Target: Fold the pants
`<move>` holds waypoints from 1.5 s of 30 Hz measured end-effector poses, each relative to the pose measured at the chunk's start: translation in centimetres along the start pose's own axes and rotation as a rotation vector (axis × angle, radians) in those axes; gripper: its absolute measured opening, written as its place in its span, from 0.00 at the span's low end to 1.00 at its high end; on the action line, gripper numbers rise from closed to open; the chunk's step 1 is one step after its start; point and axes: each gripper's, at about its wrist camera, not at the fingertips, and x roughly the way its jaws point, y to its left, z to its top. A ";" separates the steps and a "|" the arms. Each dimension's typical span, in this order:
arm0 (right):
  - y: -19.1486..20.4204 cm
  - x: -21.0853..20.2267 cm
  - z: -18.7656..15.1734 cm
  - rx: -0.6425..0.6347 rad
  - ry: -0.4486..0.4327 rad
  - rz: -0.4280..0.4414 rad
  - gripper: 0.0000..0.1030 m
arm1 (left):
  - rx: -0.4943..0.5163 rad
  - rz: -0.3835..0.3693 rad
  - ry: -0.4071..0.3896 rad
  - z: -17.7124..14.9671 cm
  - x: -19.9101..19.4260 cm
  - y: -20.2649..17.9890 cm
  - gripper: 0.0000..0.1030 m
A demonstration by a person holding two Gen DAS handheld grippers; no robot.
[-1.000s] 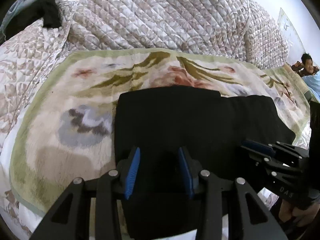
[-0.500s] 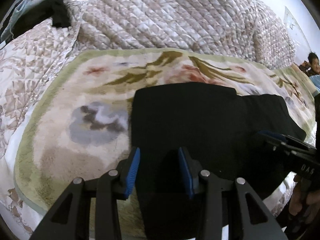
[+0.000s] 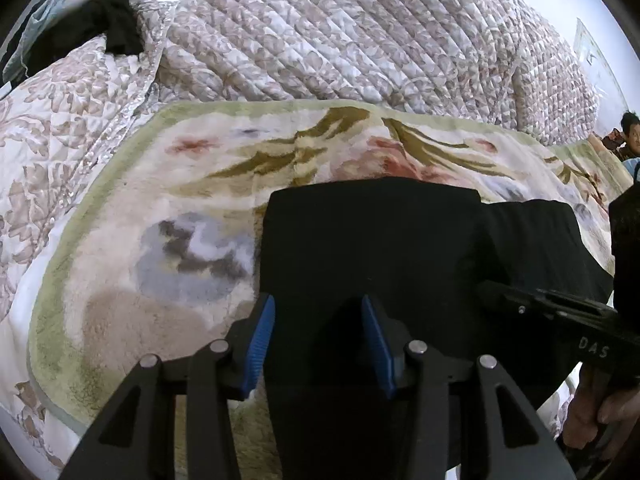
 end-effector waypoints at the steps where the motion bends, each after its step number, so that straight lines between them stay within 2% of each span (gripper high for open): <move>1: 0.2 0.0 0.0 -0.004 0.001 0.001 0.06 | 0.002 -0.002 0.001 0.0 0.0 -0.1 0.47; 8: 0.1 -2.0 0.5 0.007 -0.079 -0.015 0.03 | -0.001 -0.009 -0.001 -0.1 -0.2 0.1 0.47; 14: -1.1 -1.3 -0.2 0.054 -0.041 -0.059 0.03 | -0.009 -0.010 0.012 -0.3 -0.1 0.3 0.47; 18: -0.7 -3.2 -0.3 0.050 -0.095 -0.066 0.03 | -0.005 -0.006 0.004 -0.3 -0.1 0.4 0.47; 21: -1.7 -1.6 -0.8 0.057 -0.015 -0.079 0.04 | -0.013 -0.010 0.010 -0.4 0.1 0.4 0.47; 22: -1.7 -1.7 -0.8 0.052 -0.025 -0.079 0.04 | -0.013 -0.012 0.012 -0.4 0.0 0.4 0.47; 24: -0.7 -2.5 -0.4 -0.009 -0.058 -0.153 0.15 | -0.009 -0.012 0.004 -0.4 -0.2 0.3 0.47; 27: 0.1 -4.2 -0.2 -0.056 -0.136 -0.221 0.17 | -0.004 -0.013 -0.009 -0.3 -0.6 0.1 0.47; 30: 1.1 -5.3 -0.1 -0.103 -0.191 -0.169 0.17 | -0.012 -0.035 -0.030 0.0 -1.1 0.1 0.47; 32: 1.2 -3.9 -0.5 -0.126 -0.125 -0.161 0.17 | -0.003 -0.051 -0.040 0.1 -1.3 -0.2 0.47; 34: -0.4 -1.9 -0.8 -0.077 -0.021 -0.217 0.17 | 0.016 -0.062 -0.023 0.0 -1.0 -0.6 0.47; 36: -2.1 -3.1 -0.8 0.007 -0.053 -0.167 0.17 | 0.025 -0.069 0.001 -0.3 -0.6 -0.9 0.47; 37: -2.6 -4.3 -0.6 0.024 -0.083 -0.204 0.17 | 0.025 -0.074 0.005 -0.4 -0.6 -0.9 0.47; 38: -3.1 -5.6 -0.6 0.026 -0.129 -0.249 0.18 | 0.025 -0.076 0.007 -0.4 -0.6 -1.0 0.47; 40: -4.3 -8.0 -1.0 0.082 -0.191 -0.281 0.42 | 0.022 -0.078 0.006 -0.4 -0.6 -1.0 0.47; 41: -5.2 -8.9 -1.3 0.128 -0.205 -0.279 0.62 | 0.019 -0.082 0.006 -0.4 -0.6 -1.0 0.47; 42: -6.1 -9.8 -1.9 0.175 -0.213 -0.278 0.69 | 0.017 -0.088 0.008 -0.4 -0.6 -1.1 0.47; 45: -8.3 -11.8 -3.3 0.301 -0.230 -0.341 0.69 | 0.031 -0.090 0.012 -0.6 -0.6 -1.6 0.47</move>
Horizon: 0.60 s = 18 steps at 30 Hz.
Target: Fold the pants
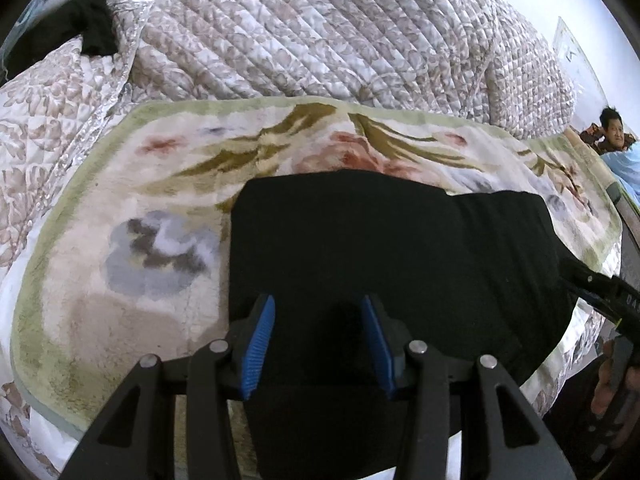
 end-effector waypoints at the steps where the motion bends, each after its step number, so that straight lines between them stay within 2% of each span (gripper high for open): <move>1: -0.6 -0.5 0.0 0.036 -0.017 -0.014 0.69 | 0.006 0.001 0.000 -0.1 0.0 -0.2 0.47; 4: -3.0 -2.0 0.1 0.153 -0.077 -0.062 0.69 | 0.007 0.002 -0.001 -0.1 0.0 -0.2 0.47; 6: -3.7 -2.0 0.0 0.201 -0.077 -0.047 0.69 | -0.001 0.002 -0.002 -0.1 -0.1 -0.1 0.47; 9: -3.5 -2.7 -0.3 0.221 -0.099 -0.099 0.69 | -0.009 0.011 -0.003 -0.1 -0.1 0.2 0.47; 12: -4.5 -2.6 -0.6 0.262 -0.099 -0.115 0.69 | -0.019 0.010 -0.001 0.0 -0.1 0.6 0.47; 14: -5.8 -1.3 -0.6 0.317 -0.052 -0.092 0.69 | -0.018 0.012 0.001 0.0 0.0 0.6 0.47; 16: -6.7 -0.3 -0.5 0.357 -0.049 -0.040 0.69 | -0.012 0.013 0.000 0.0 0.0 0.4 0.47; 18: -7.0 0.2 0.0 0.374 -0.066 -0.042 0.71 | -0.009 0.011 0.000 0.0 0.0 0.4 0.47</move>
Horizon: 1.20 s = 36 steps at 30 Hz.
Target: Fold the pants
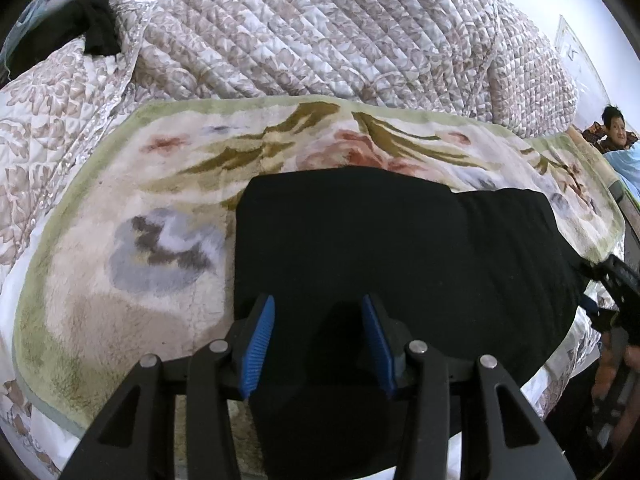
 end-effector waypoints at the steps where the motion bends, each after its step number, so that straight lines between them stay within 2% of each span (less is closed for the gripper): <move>1: 0.0 0.1 0.3 0.021 -0.015 0.016 0.71 | -0.002 0.002 -0.001 0.0 0.0 0.0 0.47; 4: 0.2 0.0 0.7 0.042 -0.063 0.067 0.71 | -0.008 0.005 -0.001 0.0 0.0 0.1 0.47; 7: 1.1 0.2 0.8 -0.018 -0.080 0.086 0.69 | -0.018 0.010 -0.002 0.0 0.0 0.5 0.47; 8: 1.2 1.0 1.0 -0.021 -0.054 0.052 0.59 | -0.022 0.008 0.000 0.0 0.0 0.6 0.47; 9: 0.9 2.1 1.4 -0.013 -0.019 0.009 0.44 | -0.023 0.006 0.001 0.0 0.0 0.7 0.47; 11: 0.7 2.4 1.7 -0.008 -0.009 -0.008 0.25 | -0.026 0.011 -0.004 0.1 -0.2 0.8 0.47; 12: 1.4 1.7 1.9 -0.035 -0.023 0.002 0.22 | -0.031 0.017 -0.007 0.2 -0.3 0.9 0.47; 14: 3.4 0.2 2.0 -0.110 -0.057 0.036 0.21 | -0.055 0.032 -0.014 0.3 -0.4 1.6 0.47; 18: 10.4 -2.9 1.3 -0.307 -0.080 0.165 0.20 | -0.134 0.081 -0.010 0.5 -0.3 4.0 0.47; 20: 14.5 -3.8 0.0 -0.412 -0.061 0.248 0.20 | -0.186 0.103 -0.011 0.5 -0.4 5.5 0.47; 23: 19.7 -3.7 -3.6 -0.573 -0.007 0.321 0.20 | -0.245 0.149 -0.024 0.4 -0.8 7.5 0.47; 25: 21.9 -3.2 -6.3 -0.656 0.041 0.359 0.20 | -0.276 0.194 -0.031 0.4 -1.2 8.8 0.47; 29: 24.6 1.3 -12.4 -0.796 0.197 0.365 0.20 | -0.361 0.234 -0.047 -0.3 -2.2 11.7 0.47; 32: 25.0 4.0 -15.3 -0.863 0.270 0.317 0.20 | -0.395 0.237 -0.054 -0.7 -2.8 12.9 0.47; 36: 25.1 2.6 -15.0 -0.880 0.220 0.309 0.20 | -0.404 0.215 -0.059 -0.9 -3.4 13.3 0.47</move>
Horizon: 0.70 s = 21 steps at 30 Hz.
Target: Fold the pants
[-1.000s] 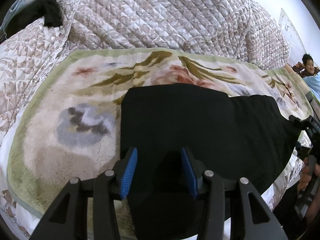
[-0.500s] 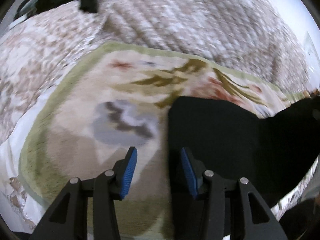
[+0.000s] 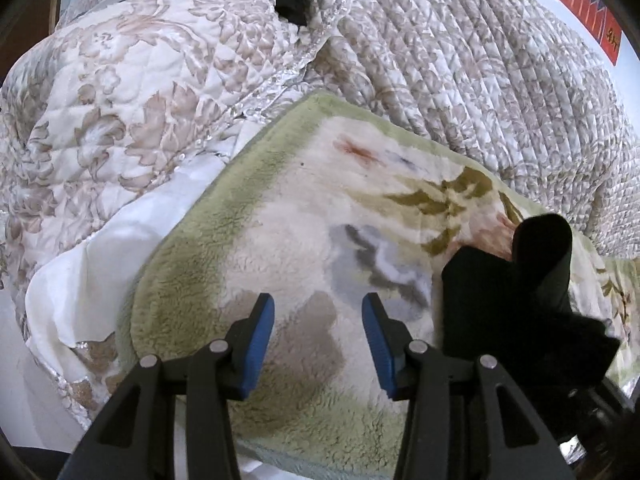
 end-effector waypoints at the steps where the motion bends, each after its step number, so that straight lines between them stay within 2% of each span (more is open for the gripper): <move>1: 0.3 -0.2 0.1 -0.004 -0.008 -0.005 0.20 | -0.001 -0.007 0.000 0.0 -0.1 -0.1 0.47; 4: 1.2 1.8 -1.0 -0.049 0.049 -0.023 0.21 | -0.001 -0.023 0.000 0.2 -0.4 -0.5 0.47; 7: 1.6 2.1 -1.7 -0.090 0.022 -0.014 0.27 | 0.017 -0.037 -0.003 0.1 -0.7 -0.9 0.47; 9: 1.5 1.5 -1.4 -0.076 0.015 0.030 0.37 | 0.031 -0.045 -0.003 0.0 -0.8 -1.2 0.47; 12: 2.0 -0.8 -1.1 -0.085 -0.009 0.113 0.47 | 0.039 -0.043 -0.008 0.0 -0.8 -1.3 0.47; 14: 1.9 -2.5 -1.2 -0.106 -0.039 0.186 0.49 | 0.035 -0.041 -0.010 0.0 -0.8 -1.3 0.47; 17: -0.5 -4.6 -1.6 -0.004 -0.116 0.260 0.49 | 0.049 -0.044 -0.015 0.1 -0.9 -1.5 0.47; 18: -1.9 -5.0 -1.9 0.057 -0.155 0.244 0.49 | 0.056 -0.046 -0.018 0.1 -0.9 -1.7 0.47; 19: -2.5 -4.7 -2.1 0.084 -0.153 0.213 0.49 | 0.061 -0.051 -0.020 0.2 -0.9 -2.0 0.47; 20: -2.9 -3.7 -2.4 0.094 -0.108 0.152 0.49 | 0.066 -0.057 -0.022 0.4 -1.0 -2.4 0.47; 21: -2.8 -1.8 -2.9 0.069 -0.010 0.104 0.46 | 0.073 -0.067 -0.026 0.5 -1.2 -2.9 0.47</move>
